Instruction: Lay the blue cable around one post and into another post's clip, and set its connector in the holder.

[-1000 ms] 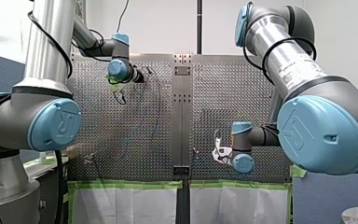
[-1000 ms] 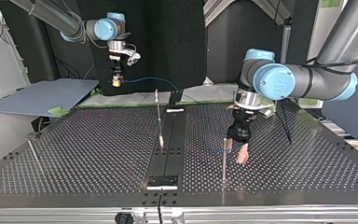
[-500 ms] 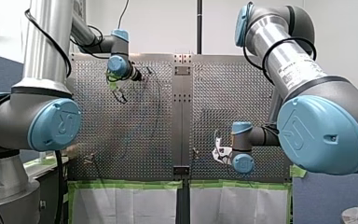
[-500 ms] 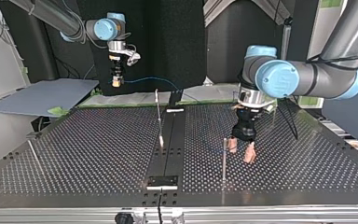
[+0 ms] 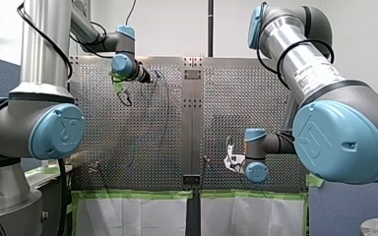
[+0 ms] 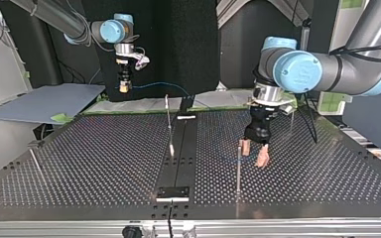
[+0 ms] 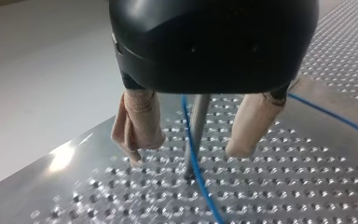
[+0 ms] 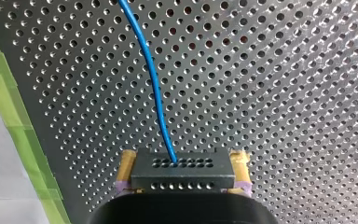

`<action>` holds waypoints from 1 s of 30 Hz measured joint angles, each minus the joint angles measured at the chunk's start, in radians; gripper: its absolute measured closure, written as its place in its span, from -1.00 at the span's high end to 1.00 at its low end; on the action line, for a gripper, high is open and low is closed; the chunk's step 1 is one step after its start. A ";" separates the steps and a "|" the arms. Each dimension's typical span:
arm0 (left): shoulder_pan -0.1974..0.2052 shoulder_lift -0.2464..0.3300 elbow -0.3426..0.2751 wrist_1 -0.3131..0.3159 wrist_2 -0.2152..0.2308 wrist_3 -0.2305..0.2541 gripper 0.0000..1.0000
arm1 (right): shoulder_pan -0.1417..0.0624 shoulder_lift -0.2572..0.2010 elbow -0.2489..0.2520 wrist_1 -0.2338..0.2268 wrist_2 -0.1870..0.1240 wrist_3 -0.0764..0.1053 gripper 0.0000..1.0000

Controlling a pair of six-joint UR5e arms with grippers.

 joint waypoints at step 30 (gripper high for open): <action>-0.010 0.223 -0.073 -0.114 -0.083 0.152 1.00 | 0.000 0.000 -0.002 -0.001 -0.003 0.023 -1.00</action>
